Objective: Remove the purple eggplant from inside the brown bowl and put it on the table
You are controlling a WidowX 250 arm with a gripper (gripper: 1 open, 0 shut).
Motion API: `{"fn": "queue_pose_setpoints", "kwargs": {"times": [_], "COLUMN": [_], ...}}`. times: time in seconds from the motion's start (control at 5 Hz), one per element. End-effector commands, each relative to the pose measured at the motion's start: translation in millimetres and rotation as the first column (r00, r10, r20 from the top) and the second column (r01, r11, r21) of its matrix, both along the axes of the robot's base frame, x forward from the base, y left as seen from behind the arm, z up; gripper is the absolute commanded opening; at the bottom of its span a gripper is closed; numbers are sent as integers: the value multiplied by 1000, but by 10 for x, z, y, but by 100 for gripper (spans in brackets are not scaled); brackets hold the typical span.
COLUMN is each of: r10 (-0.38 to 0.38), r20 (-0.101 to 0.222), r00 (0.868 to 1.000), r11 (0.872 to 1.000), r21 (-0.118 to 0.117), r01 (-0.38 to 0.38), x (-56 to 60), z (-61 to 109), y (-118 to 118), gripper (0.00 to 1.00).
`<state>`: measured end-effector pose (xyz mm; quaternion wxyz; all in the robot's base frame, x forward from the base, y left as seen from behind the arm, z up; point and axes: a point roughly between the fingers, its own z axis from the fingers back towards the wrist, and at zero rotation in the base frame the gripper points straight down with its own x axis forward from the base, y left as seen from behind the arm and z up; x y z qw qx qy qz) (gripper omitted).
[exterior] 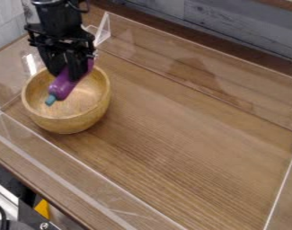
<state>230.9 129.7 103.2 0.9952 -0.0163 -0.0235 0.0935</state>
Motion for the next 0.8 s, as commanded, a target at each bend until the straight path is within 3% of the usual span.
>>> {"fn": "queue_pose_setpoints", "kwargs": {"times": [0.0, 0.6], "r10": [-24, -105], "r20": [52, 37], "r00": [998, 994], "r11": [999, 994], "r21": [31, 31], "r01": [22, 103], "x": [43, -29], "z": [190, 154], "y": [-57, -407], "gripper": [0, 0]}}
